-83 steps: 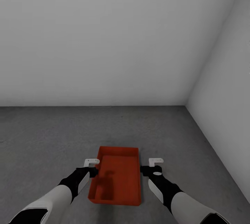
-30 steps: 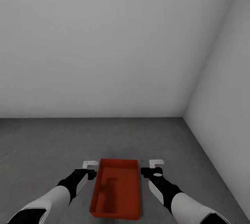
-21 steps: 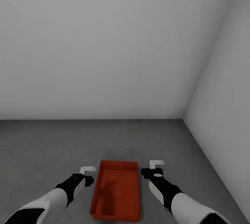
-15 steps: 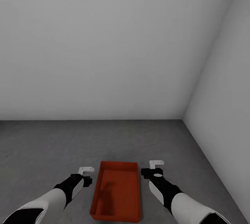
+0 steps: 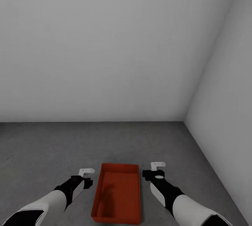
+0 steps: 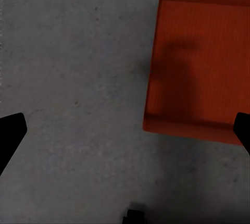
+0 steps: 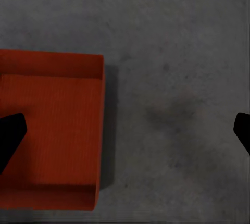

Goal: Move the two storage containers from the living room to the garage. In the garage, place one container on the floor and stack the other container on top of it (either order is fine).

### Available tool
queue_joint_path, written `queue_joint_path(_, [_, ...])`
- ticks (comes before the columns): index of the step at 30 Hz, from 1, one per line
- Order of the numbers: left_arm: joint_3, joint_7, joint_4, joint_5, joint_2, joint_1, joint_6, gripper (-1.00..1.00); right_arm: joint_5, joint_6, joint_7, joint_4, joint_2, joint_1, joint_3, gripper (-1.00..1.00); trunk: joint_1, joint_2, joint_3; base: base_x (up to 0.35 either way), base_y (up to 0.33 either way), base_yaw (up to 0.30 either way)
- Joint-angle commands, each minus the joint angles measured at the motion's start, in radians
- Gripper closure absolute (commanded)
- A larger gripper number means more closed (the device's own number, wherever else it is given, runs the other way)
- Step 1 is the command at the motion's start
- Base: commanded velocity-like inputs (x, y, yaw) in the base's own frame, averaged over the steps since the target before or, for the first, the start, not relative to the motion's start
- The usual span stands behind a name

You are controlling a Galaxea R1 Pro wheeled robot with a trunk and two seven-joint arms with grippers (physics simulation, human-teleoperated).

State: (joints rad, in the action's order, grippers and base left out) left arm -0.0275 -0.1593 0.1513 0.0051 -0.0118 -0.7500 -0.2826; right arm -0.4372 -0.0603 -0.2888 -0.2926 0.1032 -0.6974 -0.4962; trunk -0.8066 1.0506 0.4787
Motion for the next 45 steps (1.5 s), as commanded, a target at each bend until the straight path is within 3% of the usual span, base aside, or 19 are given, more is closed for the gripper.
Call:
queue_joint_path(1, [-0.003, -0.003, 0.002, 0.001, 0.000, 0.000, -0.006, -1.00, -0.004, -0.005, -0.008, 0.010, -0.001, -0.001, -0.009, -1.00, 0.004, -0.007, -0.002, 0.000, 0.000, 0.000])
queue_joint_path(6, [-0.002, -0.003, 0.001, 0.002, 0.000, 0.000, -0.005, -1.00, -0.004, 0.015, -0.007, 0.050, -0.003, -0.001, -0.009, -1.00, 0.023, -0.042, -0.018, 0.000, 0.000, 0.000])
queue_joint_path(10, [-0.002, -0.006, 0.000, 0.004, 0.000, 0.000, -0.005, -1.00, -0.005, 0.025, -0.005, 0.070, -0.003, -0.001, -0.009, -1.00, 0.023, -0.042, -0.018, 0.000, 0.000, 0.000])
queue_joint_path(18, [-0.003, -0.006, -0.102, 0.027, 0.000, 0.000, -0.002, -1.00, 0.000, 0.073, 0.007, 0.256, 0.003, 0.005, -0.010, -1.00, 0.023, -0.042, -0.018, 0.000, 0.000, 0.000])
queue_joint_path(23, [-0.002, -0.005, -0.142, 0.056, 0.000, 0.010, 0.016, -1.00, 0.002, 0.104, 0.009, 0.276, 0.003, 0.091, -0.010, -1.00, 0.023, -0.042, -0.018, 0.000, 0.000, 0.000])
queue_joint_path(29, [-0.002, -0.004, -0.148, 0.063, 0.001, 0.114, 0.042, -1.00, 0.004, 0.109, 0.014, 0.280, 0.002, 0.195, -0.010, -1.00, 0.023, -0.042, -0.018, 0.000, 0.000, 0.000])
queue_joint_path(33, [-0.002, -0.003, -0.148, 0.064, 0.013, 0.136, 0.109, -1.00, 0.005, 0.129, 0.034, 0.280, 0.001, 0.273, -0.011, -1.00, 0.023, -0.042, -0.018, 0.000, 0.000, 0.000])
queue_joint_path(39, [-0.002, -0.001, -0.148, 0.065, 0.019, 0.200, 0.150, -1.00, 0.004, 0.139, 0.038, 0.286, 0.002, 0.333, -0.011, -1.00, 0.023, -0.042, -0.018, 0.000, 0.000, -0.001])
queue_joint_path(45, [-0.002, -0.001, -0.148, 0.065, 0.019, 0.220, 0.153, -1.00, 0.002, 0.146, 0.039, 0.290, 0.004, 0.357, -0.011, -1.00, 0.023, -0.042, -0.023, 0.000, 0.000, -0.071])
